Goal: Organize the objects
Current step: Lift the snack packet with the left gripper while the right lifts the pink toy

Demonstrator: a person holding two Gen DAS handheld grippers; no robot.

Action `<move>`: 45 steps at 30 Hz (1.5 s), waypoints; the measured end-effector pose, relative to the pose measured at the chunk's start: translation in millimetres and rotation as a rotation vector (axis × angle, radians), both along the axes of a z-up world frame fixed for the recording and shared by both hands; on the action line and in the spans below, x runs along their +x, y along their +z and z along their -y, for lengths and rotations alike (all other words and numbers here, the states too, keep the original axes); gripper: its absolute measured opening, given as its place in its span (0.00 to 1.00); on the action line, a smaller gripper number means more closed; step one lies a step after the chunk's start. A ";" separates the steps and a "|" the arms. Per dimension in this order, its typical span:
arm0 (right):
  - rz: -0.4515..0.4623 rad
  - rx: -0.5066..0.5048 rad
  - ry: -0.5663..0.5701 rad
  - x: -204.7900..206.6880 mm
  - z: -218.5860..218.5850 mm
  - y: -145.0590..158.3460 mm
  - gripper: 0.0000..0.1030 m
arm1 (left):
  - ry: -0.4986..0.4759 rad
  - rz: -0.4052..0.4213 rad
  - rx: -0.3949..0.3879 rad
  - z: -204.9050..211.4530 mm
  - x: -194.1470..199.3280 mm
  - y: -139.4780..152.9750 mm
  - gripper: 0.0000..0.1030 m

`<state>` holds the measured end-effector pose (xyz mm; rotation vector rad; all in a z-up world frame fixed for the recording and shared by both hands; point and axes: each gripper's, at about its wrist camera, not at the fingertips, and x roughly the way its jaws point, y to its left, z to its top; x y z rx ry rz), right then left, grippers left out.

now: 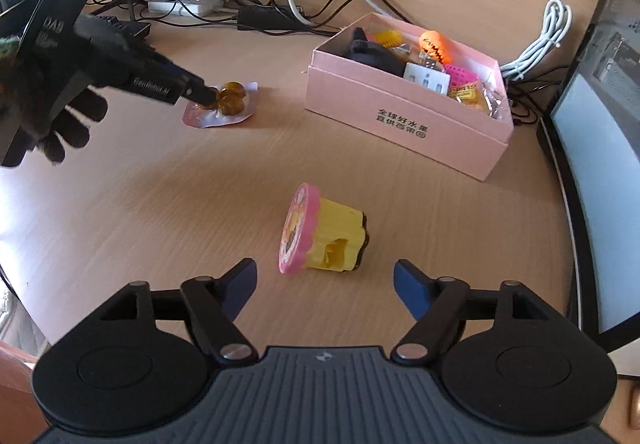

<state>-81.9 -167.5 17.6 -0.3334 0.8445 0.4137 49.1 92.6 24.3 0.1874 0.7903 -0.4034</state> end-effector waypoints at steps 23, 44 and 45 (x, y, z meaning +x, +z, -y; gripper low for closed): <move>-0.070 0.070 -0.044 24.9 -3.4 -5.0 0.53 | 0.062 -0.025 0.020 31.3 35.1 -11.8 0.29; 0.038 0.096 -0.019 -13.4 48.7 41.6 0.69 | -0.052 -0.121 -0.159 61.8 -81.1 28.9 0.28; 0.046 0.107 -0.011 -18.5 54.0 42.3 0.74 | -0.050 -0.117 -0.168 62.7 -82.4 31.7 0.28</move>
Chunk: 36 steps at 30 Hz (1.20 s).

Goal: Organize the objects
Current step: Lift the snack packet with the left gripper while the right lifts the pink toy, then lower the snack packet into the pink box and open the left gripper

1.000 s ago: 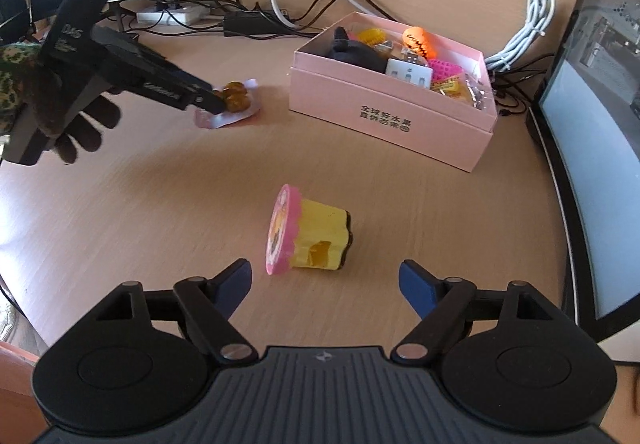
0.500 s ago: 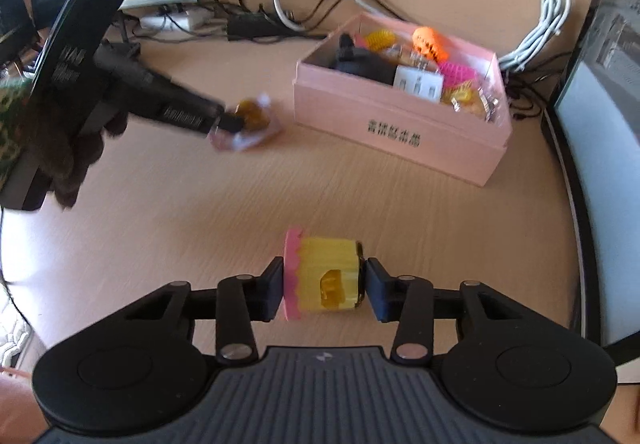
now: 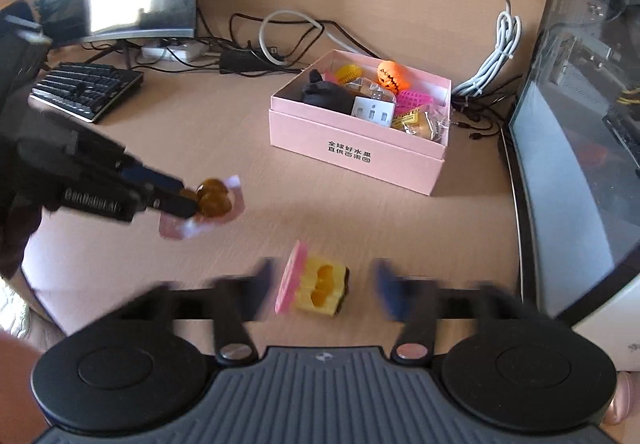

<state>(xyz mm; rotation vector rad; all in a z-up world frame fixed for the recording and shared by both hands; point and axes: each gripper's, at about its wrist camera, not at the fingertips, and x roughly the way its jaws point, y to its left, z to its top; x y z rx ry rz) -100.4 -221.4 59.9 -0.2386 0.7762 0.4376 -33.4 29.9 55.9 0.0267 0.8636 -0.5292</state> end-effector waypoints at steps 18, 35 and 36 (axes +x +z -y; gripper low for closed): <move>-0.153 0.062 -0.074 30.6 9.5 -36.5 0.40 | -0.086 -0.084 0.016 21.6 -16.8 -0.5 0.28; 0.038 0.167 -0.151 29.2 62.2 19.2 0.40 | 0.049 0.173 -0.108 71.7 88.3 106.2 0.28; 0.037 0.171 -0.155 30.3 63.3 17.8 0.40 | 0.081 0.213 -0.105 75.0 99.1 112.9 0.28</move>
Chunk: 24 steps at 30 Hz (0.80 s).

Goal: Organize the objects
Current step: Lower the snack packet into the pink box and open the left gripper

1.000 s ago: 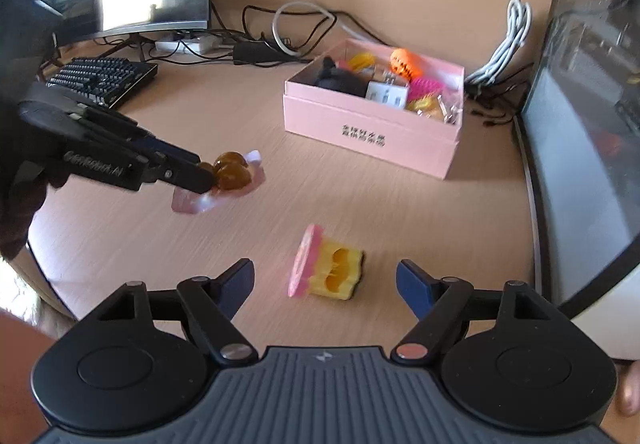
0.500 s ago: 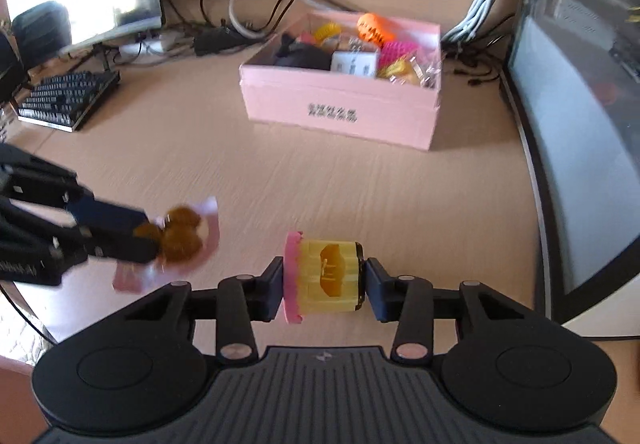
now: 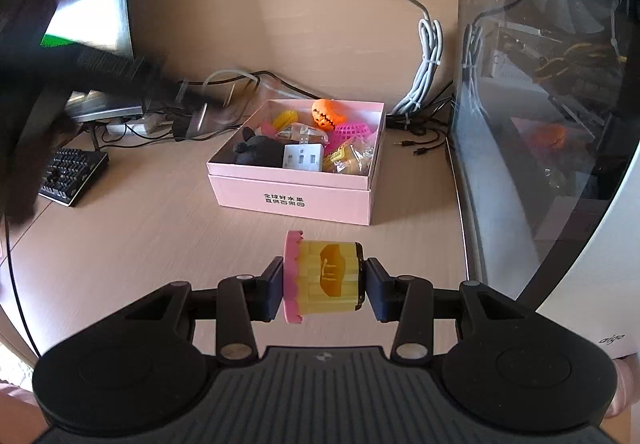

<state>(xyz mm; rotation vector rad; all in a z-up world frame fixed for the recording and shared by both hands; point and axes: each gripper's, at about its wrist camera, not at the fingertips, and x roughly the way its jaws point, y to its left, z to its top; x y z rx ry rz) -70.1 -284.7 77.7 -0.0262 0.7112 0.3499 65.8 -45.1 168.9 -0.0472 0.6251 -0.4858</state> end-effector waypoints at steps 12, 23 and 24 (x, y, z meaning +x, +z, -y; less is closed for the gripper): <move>-0.036 0.023 0.063 2.5 -6.7 -16.3 0.40 | 0.144 0.045 -0.089 17.1 60.9 -19.9 0.26; -0.060 0.031 0.060 25.0 -6.0 -21.5 0.40 | 0.191 -0.140 -0.081 -26.6 4.7 -60.9 0.26; -0.057 0.030 0.059 28.1 -7.7 -20.7 0.40 | 0.202 -0.156 -0.086 -33.0 -4.2 -64.3 0.26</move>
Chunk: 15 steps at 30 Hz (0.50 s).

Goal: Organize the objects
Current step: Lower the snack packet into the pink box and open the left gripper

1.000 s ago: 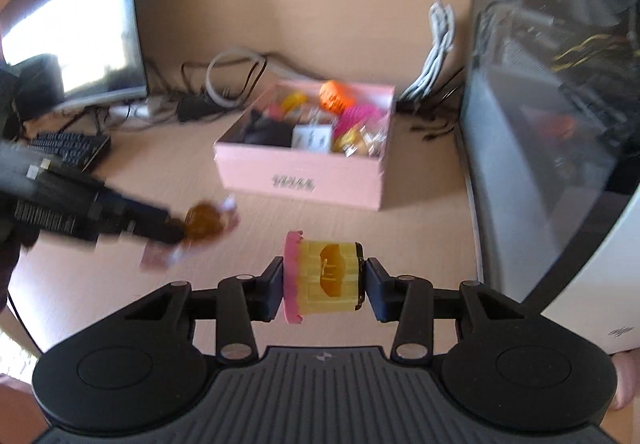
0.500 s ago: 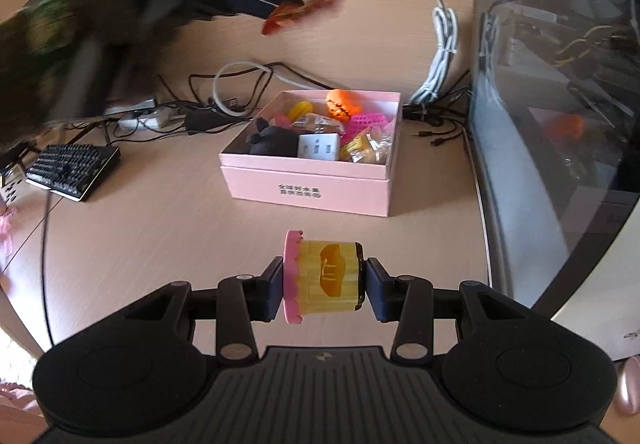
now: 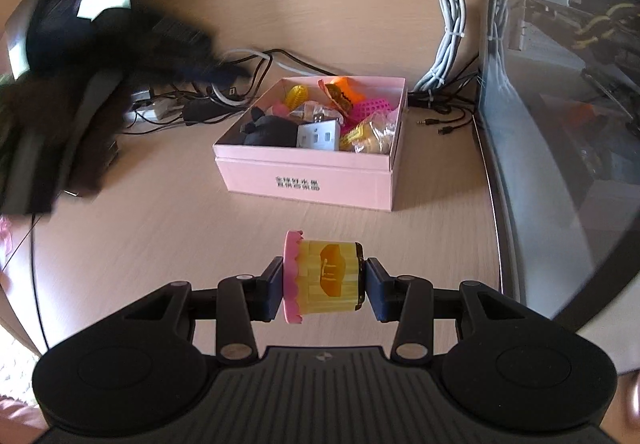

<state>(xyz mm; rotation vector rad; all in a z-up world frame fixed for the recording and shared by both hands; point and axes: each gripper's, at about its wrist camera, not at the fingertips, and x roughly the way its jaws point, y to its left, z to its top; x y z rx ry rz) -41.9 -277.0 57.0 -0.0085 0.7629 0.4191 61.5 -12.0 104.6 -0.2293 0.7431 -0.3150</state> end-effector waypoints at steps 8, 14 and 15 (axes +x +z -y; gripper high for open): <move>0.063 -0.008 0.014 48.2 -23.0 24.0 0.40 | 0.026 -0.084 0.077 -31.6 -48.8 -18.8 0.26; 0.186 0.032 -0.037 107.5 -41.7 61.6 0.40 | 0.089 -0.145 0.045 -52.3 -58.2 -29.9 0.26; 0.206 0.046 -0.057 117.0 -43.4 67.2 0.40 | 0.097 -0.150 0.037 -54.4 -58.8 -30.9 0.26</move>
